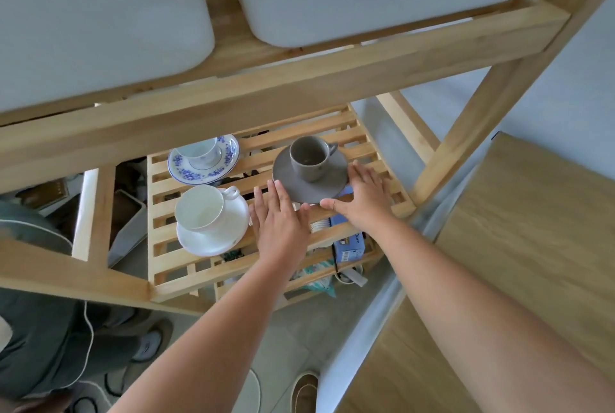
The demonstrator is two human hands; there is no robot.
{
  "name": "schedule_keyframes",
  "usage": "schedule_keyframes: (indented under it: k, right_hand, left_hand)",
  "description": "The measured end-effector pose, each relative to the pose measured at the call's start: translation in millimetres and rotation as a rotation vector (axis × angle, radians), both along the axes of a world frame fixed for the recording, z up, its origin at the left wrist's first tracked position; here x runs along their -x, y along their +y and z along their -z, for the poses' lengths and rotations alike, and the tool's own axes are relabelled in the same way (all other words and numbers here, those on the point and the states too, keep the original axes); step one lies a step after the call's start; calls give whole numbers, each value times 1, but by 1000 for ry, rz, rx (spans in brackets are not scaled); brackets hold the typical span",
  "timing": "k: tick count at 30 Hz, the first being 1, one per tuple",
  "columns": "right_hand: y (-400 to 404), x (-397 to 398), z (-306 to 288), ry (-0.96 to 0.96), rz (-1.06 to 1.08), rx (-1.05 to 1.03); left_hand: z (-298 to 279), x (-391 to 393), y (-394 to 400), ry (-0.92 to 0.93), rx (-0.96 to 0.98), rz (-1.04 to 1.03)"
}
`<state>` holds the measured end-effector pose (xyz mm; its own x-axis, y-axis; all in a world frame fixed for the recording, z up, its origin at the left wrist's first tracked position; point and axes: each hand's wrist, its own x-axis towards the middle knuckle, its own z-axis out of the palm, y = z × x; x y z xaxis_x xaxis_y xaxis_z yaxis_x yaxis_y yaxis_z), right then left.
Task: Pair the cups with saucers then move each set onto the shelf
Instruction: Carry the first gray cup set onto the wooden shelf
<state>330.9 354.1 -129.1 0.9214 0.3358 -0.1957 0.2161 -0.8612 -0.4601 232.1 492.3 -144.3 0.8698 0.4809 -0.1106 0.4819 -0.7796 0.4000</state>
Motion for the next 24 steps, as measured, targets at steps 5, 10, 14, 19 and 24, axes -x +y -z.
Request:
schedule_keyframes:
  k: [5, 10, 14, 19, 24]
  right_hand:
    - [15, -19, 5, 21, 1, -12]
    - [25, -35, 8, 1, 17, 30]
    - [34, -44, 12, -24, 36, 37]
    - [48, -53, 11, 15, 88, 39]
    - [58, -58, 11, 41, 143, 105]
  left_hand:
    - [1, -27, 10, -26, 59, -8]
    - [7, -48, 19, -19, 30, -35]
    - [8, -61, 20, 15, 9, -53]
    - [5, -75, 21, 37, -9, -96]
    - [5, -85, 27, 52, -11, -108]
